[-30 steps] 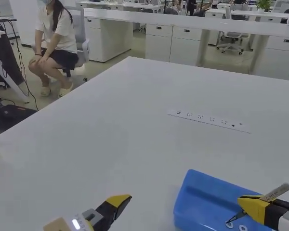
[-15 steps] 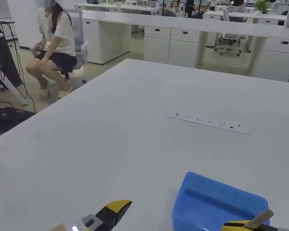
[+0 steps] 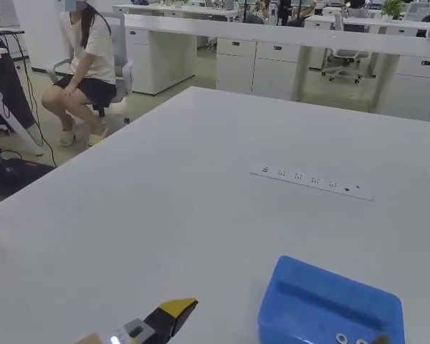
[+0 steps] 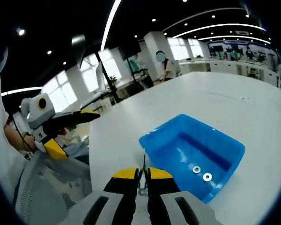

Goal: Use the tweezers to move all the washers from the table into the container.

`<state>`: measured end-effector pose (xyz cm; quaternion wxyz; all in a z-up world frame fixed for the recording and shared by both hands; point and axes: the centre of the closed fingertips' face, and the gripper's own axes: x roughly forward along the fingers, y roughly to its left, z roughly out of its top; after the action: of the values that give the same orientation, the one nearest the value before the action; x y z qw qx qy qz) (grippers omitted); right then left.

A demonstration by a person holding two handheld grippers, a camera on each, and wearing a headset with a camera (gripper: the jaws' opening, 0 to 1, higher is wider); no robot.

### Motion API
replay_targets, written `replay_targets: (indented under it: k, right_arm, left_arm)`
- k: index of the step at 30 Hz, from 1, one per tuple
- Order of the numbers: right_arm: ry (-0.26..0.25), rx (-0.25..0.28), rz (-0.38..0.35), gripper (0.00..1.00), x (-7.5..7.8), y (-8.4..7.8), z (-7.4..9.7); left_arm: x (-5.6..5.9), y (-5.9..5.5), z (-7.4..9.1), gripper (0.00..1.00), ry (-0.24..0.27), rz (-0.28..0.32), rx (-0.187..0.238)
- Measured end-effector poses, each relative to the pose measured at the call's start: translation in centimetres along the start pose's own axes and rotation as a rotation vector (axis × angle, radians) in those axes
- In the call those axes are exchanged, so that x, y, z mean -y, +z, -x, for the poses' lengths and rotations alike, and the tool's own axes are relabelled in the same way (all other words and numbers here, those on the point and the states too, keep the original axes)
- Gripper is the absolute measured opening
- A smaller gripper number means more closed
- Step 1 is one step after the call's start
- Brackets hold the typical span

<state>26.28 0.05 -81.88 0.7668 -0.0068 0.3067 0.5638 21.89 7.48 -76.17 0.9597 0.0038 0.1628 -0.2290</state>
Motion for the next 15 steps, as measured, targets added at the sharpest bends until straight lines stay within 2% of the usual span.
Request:
replay_targets:
  k: [12, 15]
  right_arm:
    - [-0.013, -0.032, 0.024, 0.04, 0.2, -0.9, -0.5]
    - [-0.015, -0.05, 0.051, 0.04, 0.1, -1.2, -0.6]
  left_arm:
    - [-0.1, -0.1, 0.1, 0.78, 0.005, -0.004, -0.007]
    - [-0.1, -0.1, 0.0, 0.78, 0.003, -0.004, -0.009]
